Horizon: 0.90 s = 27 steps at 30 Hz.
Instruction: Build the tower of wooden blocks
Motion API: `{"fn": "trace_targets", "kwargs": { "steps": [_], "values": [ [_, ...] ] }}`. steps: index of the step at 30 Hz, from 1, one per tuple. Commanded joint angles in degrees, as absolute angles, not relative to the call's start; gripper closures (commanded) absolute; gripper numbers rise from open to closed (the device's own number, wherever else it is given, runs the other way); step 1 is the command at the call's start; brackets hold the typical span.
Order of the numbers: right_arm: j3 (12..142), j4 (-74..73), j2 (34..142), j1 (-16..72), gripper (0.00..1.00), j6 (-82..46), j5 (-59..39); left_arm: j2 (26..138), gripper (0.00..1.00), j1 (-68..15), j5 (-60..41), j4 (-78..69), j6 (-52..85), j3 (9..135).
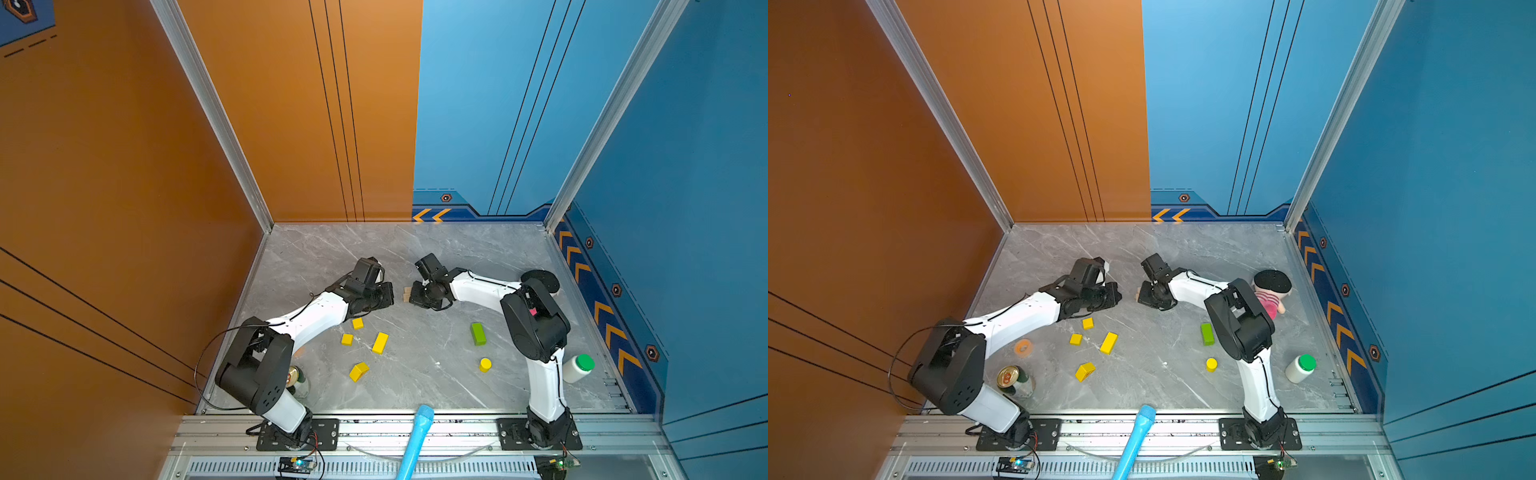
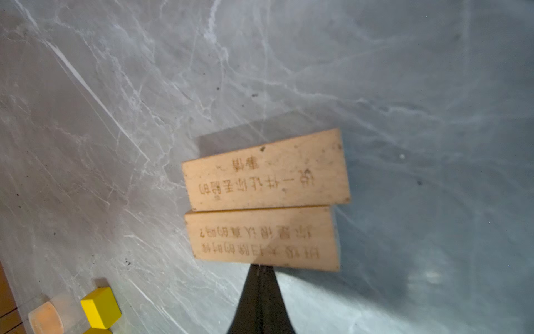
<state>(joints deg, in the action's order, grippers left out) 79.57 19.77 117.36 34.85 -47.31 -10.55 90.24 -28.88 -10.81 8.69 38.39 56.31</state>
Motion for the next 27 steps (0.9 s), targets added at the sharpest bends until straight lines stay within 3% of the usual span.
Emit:
{"fn": "trace_targets", "kwargs": {
  "steps": [1,16,27],
  "values": [
    [79.9,18.7,118.4,34.8,1.00,-48.6,-11.5,91.6,1.00,-28.8,-11.9,10.1,38.0,57.3],
    [72.6,23.1,104.1,31.2,1.00,-44.8,-10.4,102.1,1.00,-29.1,-13.7,9.8,37.1,63.5],
    [77.4,22.9,110.2,23.7,1.00,-40.3,-15.5,109.0,1.00,-28.8,-13.1,13.2,36.3,68.6]
  ]
}}
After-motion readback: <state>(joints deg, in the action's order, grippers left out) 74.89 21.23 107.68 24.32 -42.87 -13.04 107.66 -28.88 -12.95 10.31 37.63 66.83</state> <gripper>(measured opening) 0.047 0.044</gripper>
